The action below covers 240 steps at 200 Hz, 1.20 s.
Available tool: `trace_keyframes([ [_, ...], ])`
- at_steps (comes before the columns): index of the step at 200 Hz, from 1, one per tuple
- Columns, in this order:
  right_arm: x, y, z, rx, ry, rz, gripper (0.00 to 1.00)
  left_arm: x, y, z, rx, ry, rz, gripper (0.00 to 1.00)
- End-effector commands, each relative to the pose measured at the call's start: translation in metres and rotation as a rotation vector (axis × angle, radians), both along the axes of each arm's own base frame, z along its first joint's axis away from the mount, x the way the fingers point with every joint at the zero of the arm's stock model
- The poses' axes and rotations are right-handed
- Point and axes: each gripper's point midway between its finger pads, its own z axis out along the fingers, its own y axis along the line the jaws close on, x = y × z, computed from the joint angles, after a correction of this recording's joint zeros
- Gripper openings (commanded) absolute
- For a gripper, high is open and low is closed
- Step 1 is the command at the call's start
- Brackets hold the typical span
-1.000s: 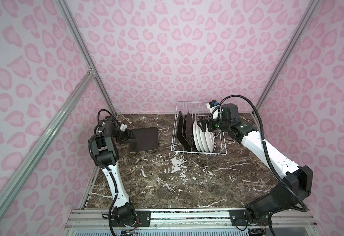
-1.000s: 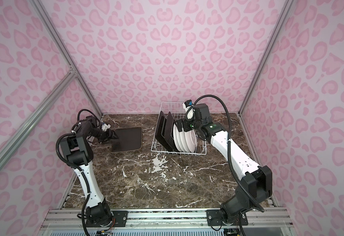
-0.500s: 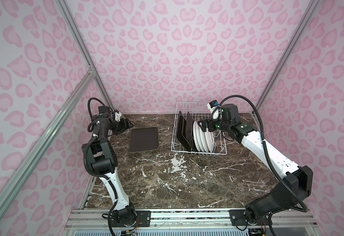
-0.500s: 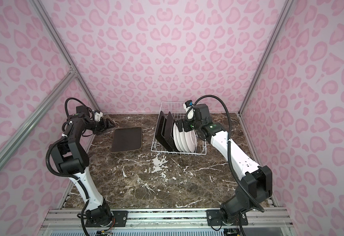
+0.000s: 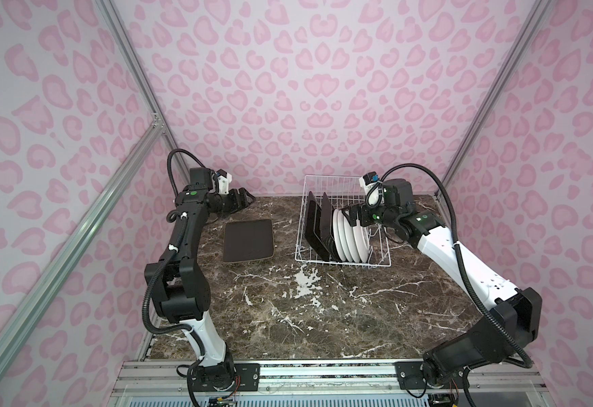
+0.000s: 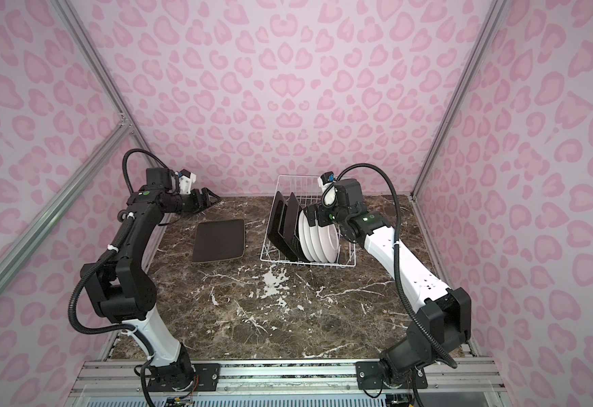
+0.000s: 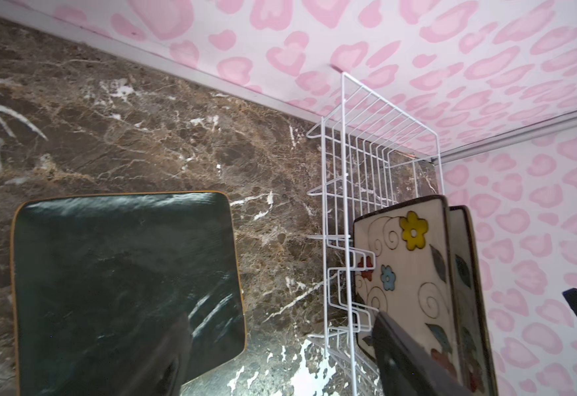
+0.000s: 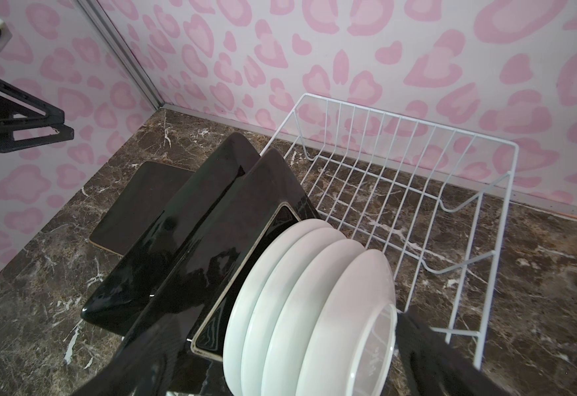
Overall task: Unload the plates from the dish rack
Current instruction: Place a plate at the top-left of the table, then pick up a plate from the dish rack.
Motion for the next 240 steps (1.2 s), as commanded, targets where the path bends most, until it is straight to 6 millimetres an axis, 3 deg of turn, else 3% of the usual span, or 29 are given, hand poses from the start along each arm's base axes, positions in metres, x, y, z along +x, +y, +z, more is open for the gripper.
trace_keyframes([
  [1, 0.001, 0.0, -0.001, 0.015, -0.004, -0.011, 0.99, -0.002, -0.029, 0.021, -0.085, -0.042, -0.058, 0.86],
  [34, 0.002, -0.003, -0.001, 0.026, -0.002, -0.022, 1.0, -0.01, -0.077, 0.024, -0.116, -0.021, -0.149, 0.87],
  [55, 0.004, -0.006, -0.002, 0.03, 0.003, -0.034, 1.0, -0.014, -0.096, 0.023, -0.075, 0.0, -0.17, 0.87],
  [94, 0.004, -0.017, 0.001, 0.038, -0.01, -0.073, 0.99, -0.017, -0.112, 0.025, -0.026, 0.034, -0.193, 0.84],
  [146, 0.006, -0.026, 0.002, 0.076, -0.02, -0.112, 0.99, -0.028, -0.153, 0.007, 0.016, 0.098, -0.267, 0.74],
  [218, 0.005, -0.032, 0.002, 0.086, -0.022, -0.133, 1.0, -0.03, -0.186, -0.016, 0.049, 0.159, -0.298, 0.56],
  [240, 0.005, -0.034, 0.002, 0.087, -0.022, -0.138, 1.0, -0.033, -0.197, -0.02, 0.047, 0.172, -0.32, 0.56],
])
